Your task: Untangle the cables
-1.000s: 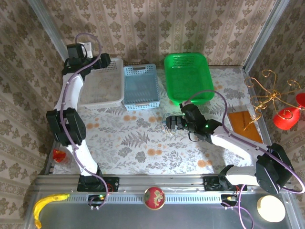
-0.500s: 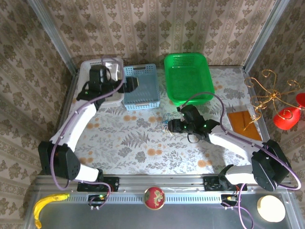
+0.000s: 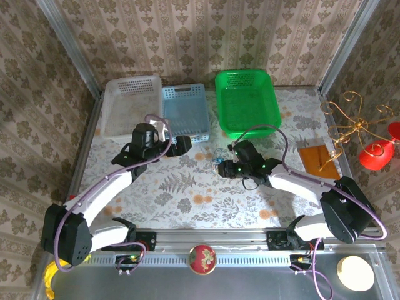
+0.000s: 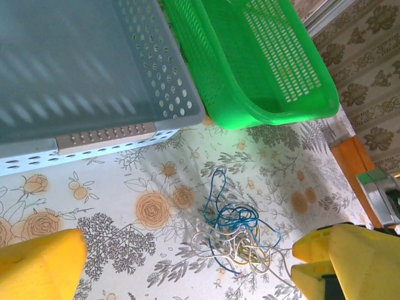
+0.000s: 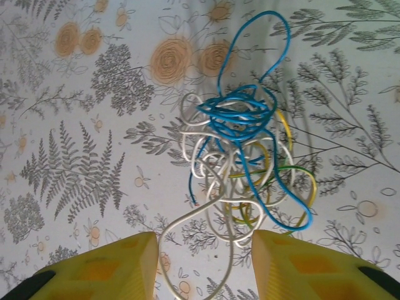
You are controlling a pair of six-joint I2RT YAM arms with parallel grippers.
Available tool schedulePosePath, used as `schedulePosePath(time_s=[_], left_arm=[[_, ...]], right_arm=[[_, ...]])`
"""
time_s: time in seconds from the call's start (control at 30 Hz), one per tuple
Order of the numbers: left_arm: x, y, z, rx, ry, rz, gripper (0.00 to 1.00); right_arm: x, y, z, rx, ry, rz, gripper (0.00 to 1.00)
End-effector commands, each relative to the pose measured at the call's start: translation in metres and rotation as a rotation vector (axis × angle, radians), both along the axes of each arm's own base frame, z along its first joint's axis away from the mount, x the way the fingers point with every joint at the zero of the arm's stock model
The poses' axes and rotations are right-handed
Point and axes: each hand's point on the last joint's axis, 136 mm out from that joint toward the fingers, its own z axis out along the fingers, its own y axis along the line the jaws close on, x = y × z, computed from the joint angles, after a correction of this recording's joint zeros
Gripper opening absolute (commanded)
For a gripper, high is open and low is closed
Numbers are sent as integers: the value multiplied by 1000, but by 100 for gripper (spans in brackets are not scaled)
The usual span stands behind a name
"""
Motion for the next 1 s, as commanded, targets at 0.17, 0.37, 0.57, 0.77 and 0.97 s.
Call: schedulePosePath(time_s=[0.17,0.37,0.57,0.77,0.97], left_arm=[[5,-4,25,-56,-57,13,100],[5,-4,30,-66,-66,11,100],[4,-6,27,-71,-56,4,100],[1,-7,20,-68,-52,-10,100],[-3,-11,13,-78,-67,-53,100]], right_arm=[[2,8,-8,-18,16,6,45],[1,10,-5,-37,9,18,32],[4,16,17,-13,-23,35,0],[4,26,68,90,-100,61,0],[5,28,111,170,-183,59,0]])
